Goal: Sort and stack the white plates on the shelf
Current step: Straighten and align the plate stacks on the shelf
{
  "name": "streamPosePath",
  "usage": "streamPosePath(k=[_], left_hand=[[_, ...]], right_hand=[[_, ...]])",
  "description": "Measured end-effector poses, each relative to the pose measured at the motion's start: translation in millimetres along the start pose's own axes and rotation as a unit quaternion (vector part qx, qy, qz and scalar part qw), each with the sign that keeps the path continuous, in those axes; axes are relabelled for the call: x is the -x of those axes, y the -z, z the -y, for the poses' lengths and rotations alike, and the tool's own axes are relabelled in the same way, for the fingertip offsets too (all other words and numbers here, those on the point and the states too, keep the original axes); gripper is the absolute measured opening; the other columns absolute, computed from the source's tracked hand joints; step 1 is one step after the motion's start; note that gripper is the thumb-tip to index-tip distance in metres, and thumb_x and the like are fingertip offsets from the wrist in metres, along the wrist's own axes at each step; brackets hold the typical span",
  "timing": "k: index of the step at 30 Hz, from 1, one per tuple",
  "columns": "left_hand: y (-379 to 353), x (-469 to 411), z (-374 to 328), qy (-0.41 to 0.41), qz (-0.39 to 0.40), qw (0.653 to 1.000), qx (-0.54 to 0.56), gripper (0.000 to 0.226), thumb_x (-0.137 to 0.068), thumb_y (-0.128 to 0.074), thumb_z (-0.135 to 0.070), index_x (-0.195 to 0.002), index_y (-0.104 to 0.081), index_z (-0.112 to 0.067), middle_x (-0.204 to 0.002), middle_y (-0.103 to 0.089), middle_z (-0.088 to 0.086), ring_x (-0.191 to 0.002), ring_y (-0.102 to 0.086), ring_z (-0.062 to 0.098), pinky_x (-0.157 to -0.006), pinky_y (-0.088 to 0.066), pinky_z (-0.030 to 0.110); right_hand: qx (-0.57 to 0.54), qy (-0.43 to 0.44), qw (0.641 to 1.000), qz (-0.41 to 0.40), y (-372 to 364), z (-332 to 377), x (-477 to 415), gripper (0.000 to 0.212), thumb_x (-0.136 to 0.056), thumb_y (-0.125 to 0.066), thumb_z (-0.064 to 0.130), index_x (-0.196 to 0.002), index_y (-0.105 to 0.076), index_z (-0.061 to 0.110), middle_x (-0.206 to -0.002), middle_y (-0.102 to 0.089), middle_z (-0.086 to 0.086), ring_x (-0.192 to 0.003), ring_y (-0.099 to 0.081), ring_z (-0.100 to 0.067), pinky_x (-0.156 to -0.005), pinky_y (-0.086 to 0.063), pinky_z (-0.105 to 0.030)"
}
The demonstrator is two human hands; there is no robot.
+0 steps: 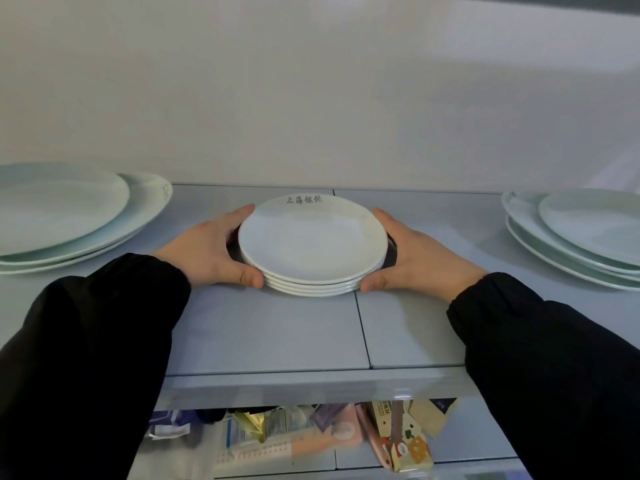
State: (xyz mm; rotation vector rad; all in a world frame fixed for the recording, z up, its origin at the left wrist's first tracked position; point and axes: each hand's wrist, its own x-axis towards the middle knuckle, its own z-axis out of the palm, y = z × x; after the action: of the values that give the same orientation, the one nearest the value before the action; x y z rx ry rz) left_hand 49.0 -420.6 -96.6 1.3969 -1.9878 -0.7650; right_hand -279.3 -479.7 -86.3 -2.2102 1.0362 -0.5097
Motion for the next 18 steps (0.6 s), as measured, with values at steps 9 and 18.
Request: streamPosePath(k=[9, 18], left_hand=[[-11, 5, -12, 0.033, -0.023, 0.998, -0.056, 0.123, -0.030, -0.072, -0.087, -0.137, -0.021, -0.054, -0.131, -0.041, -0.032, -0.117, -0.039, -0.021, -0.098, -0.026, 0.002], [-14, 21, -31, 0.096, -0.026, 0.991, -0.087, 0.137, -0.040, -0.073, -0.085, -0.151, -0.012, -0.031, -0.139, -0.042, -0.012, -0.129, -0.041, 0.010, -0.110, -0.031, 0.031]], right_hand=[[-0.019, 0.010, 1.000, -0.006, -4, -7, -1, 0.106, -0.055, -0.092, 0.057, -0.144, -0.035, 0.041, -0.132, -0.053, 0.029, -0.122, -0.047, 0.011, -0.098, -0.040, -0.016], [-0.023, 0.005, 1.000, 0.010, -4, 1, 9, 0.102, -0.067, -0.091, 0.045, -0.149, -0.031, 0.037, -0.138, -0.050, 0.027, -0.122, -0.047, 0.014, -0.099, -0.039, -0.013]])
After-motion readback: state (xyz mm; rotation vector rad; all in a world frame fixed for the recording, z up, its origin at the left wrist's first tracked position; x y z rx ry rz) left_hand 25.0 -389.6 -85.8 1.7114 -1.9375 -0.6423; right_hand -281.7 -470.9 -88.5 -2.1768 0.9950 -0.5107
